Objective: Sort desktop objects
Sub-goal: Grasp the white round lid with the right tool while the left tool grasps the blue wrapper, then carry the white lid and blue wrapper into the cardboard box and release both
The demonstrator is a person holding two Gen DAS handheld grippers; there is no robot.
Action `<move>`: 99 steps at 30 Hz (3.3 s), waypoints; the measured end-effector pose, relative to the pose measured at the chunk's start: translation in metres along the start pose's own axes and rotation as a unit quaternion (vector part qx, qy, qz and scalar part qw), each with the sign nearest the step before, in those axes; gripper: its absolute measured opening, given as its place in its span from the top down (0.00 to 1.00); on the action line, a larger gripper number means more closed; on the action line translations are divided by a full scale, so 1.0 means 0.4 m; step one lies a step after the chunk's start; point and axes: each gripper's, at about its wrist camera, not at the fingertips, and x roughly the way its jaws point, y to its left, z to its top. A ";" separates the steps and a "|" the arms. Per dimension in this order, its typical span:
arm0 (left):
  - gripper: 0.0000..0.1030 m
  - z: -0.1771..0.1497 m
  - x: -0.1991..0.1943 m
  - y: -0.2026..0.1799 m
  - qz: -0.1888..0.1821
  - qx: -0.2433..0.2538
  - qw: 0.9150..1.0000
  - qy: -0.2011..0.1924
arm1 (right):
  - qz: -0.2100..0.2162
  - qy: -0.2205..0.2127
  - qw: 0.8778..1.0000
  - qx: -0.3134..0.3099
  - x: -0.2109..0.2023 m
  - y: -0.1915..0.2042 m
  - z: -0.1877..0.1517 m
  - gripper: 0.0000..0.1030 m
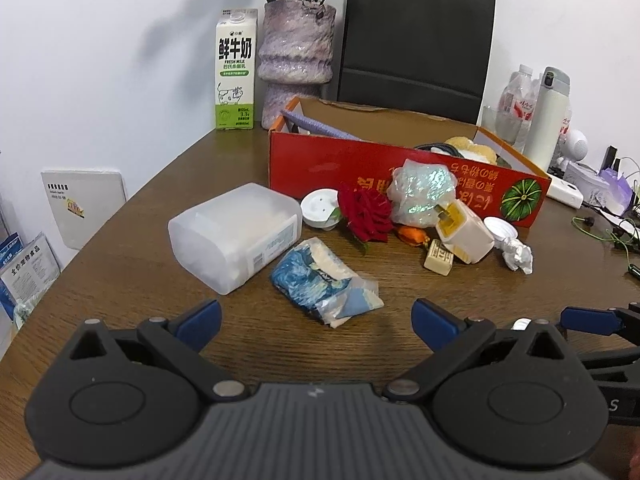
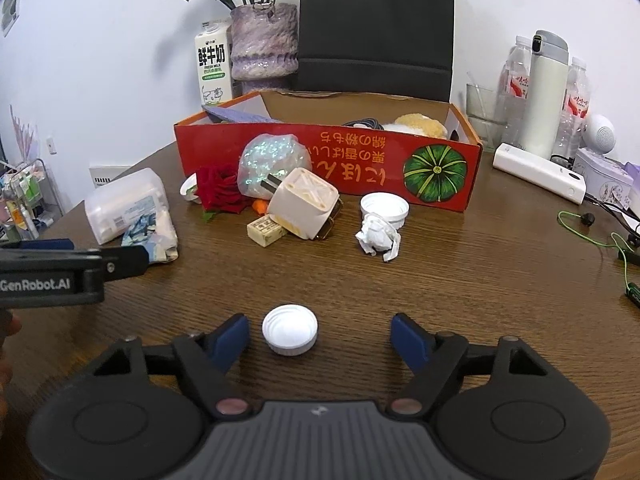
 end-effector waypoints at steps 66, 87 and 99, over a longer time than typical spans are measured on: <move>0.70 0.117 -0.021 -0.060 -0.085 0.011 0.996 -0.034 | 0.013 -0.094 0.995 -0.006 -0.048 -0.017 0.118 0.73; 0.70 0.358 0.230 -0.129 -0.103 -0.045 0.990 -0.083 | 0.016 -0.143 0.987 0.067 0.173 -0.120 0.397 0.73; 0.70 0.387 0.382 -0.127 -0.073 -0.026 0.996 -0.051 | 0.017 -0.098 0.995 0.033 0.333 -0.132 0.445 0.73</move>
